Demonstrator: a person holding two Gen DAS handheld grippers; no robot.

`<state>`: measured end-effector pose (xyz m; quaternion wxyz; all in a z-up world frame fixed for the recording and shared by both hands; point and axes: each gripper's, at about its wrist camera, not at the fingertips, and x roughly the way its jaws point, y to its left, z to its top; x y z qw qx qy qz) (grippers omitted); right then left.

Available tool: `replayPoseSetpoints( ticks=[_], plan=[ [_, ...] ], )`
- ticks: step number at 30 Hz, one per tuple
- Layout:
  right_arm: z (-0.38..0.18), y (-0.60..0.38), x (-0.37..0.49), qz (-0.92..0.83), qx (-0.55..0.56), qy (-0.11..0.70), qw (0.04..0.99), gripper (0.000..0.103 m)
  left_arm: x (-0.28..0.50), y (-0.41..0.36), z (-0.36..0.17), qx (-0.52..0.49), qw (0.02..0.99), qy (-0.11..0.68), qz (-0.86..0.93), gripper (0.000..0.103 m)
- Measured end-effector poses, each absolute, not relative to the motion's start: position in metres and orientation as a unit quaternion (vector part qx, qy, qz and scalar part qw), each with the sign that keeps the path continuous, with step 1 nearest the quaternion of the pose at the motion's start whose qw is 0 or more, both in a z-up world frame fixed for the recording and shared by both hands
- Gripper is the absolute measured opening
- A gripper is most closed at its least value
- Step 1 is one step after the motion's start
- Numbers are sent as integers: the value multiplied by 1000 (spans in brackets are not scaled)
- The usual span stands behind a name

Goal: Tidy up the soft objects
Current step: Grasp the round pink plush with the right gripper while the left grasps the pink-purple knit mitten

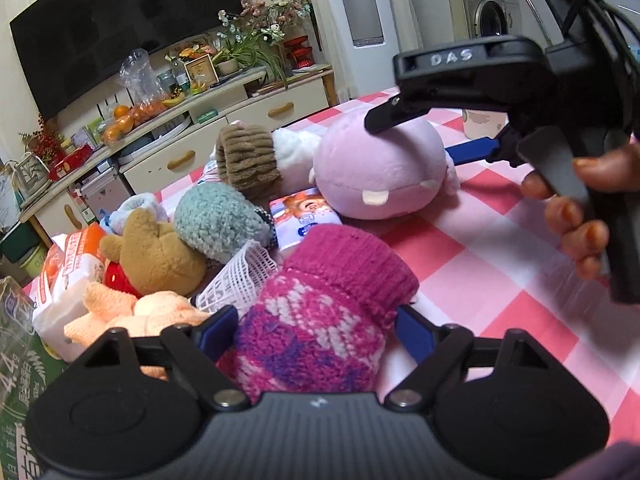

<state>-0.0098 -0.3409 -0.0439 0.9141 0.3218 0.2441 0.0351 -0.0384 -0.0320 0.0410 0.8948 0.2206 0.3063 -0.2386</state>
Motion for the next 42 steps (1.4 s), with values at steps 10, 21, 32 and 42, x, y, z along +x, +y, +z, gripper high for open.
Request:
replayPoseSetpoints(
  ticks=[10, 21, 32, 42],
  plan=[
    [-49, -354, -21, 81, 334, 276, 897, 103, -32, -10, 56, 91, 909, 346, -214, 62],
    [-38, -359, -55, 88, 267, 263, 923, 103, -26, -10, 53, 51, 914, 350, -197, 64],
    [-54, -367, -25, 92, 359, 276, 887, 103, -29, -18, 45, 83, 910, 350, -207, 75],
    [-51, -343, -4, 141, 370, 296, 869, 103, -17, -17, 34, 66, 909, 361, -196, 65]
  ],
)
